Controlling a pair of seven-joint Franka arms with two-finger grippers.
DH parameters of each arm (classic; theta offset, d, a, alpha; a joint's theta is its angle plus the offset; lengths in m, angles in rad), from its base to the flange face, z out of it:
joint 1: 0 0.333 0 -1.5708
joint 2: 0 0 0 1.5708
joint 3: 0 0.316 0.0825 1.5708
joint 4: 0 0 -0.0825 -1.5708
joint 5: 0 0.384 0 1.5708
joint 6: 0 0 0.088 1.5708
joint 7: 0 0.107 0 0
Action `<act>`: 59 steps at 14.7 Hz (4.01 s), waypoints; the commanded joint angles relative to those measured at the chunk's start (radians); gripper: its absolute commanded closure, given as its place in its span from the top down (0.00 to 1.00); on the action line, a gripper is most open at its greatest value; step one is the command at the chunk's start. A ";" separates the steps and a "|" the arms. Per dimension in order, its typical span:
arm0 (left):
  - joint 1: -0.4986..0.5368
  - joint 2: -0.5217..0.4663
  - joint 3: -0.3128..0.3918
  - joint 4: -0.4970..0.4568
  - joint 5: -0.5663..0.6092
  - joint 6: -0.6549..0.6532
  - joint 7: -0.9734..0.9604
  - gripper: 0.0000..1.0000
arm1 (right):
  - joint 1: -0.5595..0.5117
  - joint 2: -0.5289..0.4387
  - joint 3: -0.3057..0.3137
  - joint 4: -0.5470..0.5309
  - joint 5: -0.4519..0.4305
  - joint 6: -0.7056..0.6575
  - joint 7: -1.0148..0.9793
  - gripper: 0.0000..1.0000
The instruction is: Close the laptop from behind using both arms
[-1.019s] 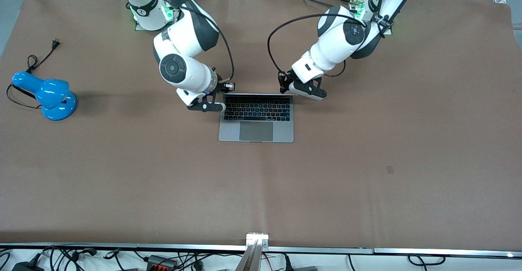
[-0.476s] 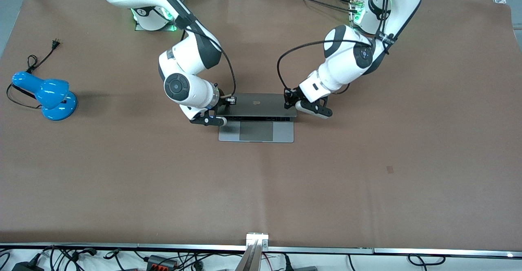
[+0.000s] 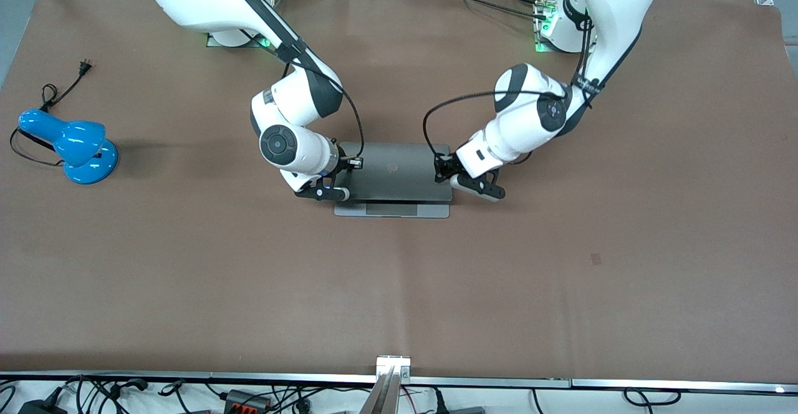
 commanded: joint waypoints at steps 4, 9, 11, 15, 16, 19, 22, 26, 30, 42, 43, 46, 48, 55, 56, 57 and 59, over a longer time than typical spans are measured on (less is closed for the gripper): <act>-0.015 0.173 0.018 0.112 0.075 0.017 0.021 0.01 | 0.003 0.066 0.002 0.052 -0.042 0.011 0.005 0.00; -0.017 0.224 0.024 0.129 0.103 0.026 0.022 0.01 | 0.004 0.106 0.002 0.057 -0.049 0.070 0.005 0.00; -0.017 0.232 0.024 0.130 0.103 0.026 0.022 0.01 | 0.006 0.118 0.002 0.057 -0.055 0.085 0.005 0.00; -0.017 0.238 0.030 0.130 0.104 0.026 0.022 0.01 | 0.004 0.129 0.002 0.057 -0.068 0.097 0.005 0.00; -0.017 0.244 0.032 0.129 0.104 0.026 0.022 0.01 | 0.004 0.129 0.000 0.058 -0.068 0.097 0.005 0.00; -0.015 0.248 0.032 0.129 0.110 0.026 0.022 0.01 | -0.002 0.123 -0.006 0.097 -0.071 0.085 -0.002 0.00; -0.008 0.230 0.032 0.130 0.110 0.026 0.016 0.02 | -0.018 0.107 -0.004 0.101 -0.068 0.082 -0.002 0.00; 0.008 0.100 0.038 0.123 0.112 -0.056 0.013 0.02 | -0.029 0.066 -0.006 0.117 -0.068 0.010 -0.001 0.00; 0.067 -0.041 0.050 0.129 0.119 -0.280 0.015 0.03 | -0.060 -0.006 -0.006 0.118 -0.071 -0.079 -0.013 0.00; 0.265 -0.196 0.050 0.353 0.371 -0.989 0.081 0.03 | -0.299 -0.253 -0.006 0.178 -0.071 -0.458 -0.231 0.00; 0.264 -0.195 0.048 0.402 0.412 -1.062 0.076 0.03 | -0.331 -0.255 -0.006 0.213 -0.069 -0.511 -0.274 0.00; 0.270 -0.195 0.050 0.506 0.497 -1.248 0.088 0.03 | -0.413 -0.255 -0.006 0.294 -0.063 -0.636 -0.361 0.00; 0.284 -0.195 0.052 0.569 0.500 -1.325 0.087 0.08 | -0.419 -0.255 -0.006 0.336 -0.071 -0.653 -0.371 0.00; 0.363 -0.226 0.042 0.661 0.498 -1.448 0.088 1.00 | -0.417 -0.255 -0.015 0.482 -0.192 -0.846 -0.371 0.00; 0.380 -0.230 0.041 0.672 0.488 -1.453 0.090 1.00 | -0.419 -0.255 -0.017 0.483 -0.194 -0.848 -0.383 0.00; 0.395 -0.230 0.042 0.689 0.485 -1.477 0.090 1.00 | -0.417 -0.255 -0.020 0.485 -0.200 -0.848 -0.403 0.00; 0.416 -0.229 0.042 0.706 0.480 -1.519 0.108 1.00 | -0.417 -0.255 -0.017 0.502 -0.235 -0.842 -0.461 0.00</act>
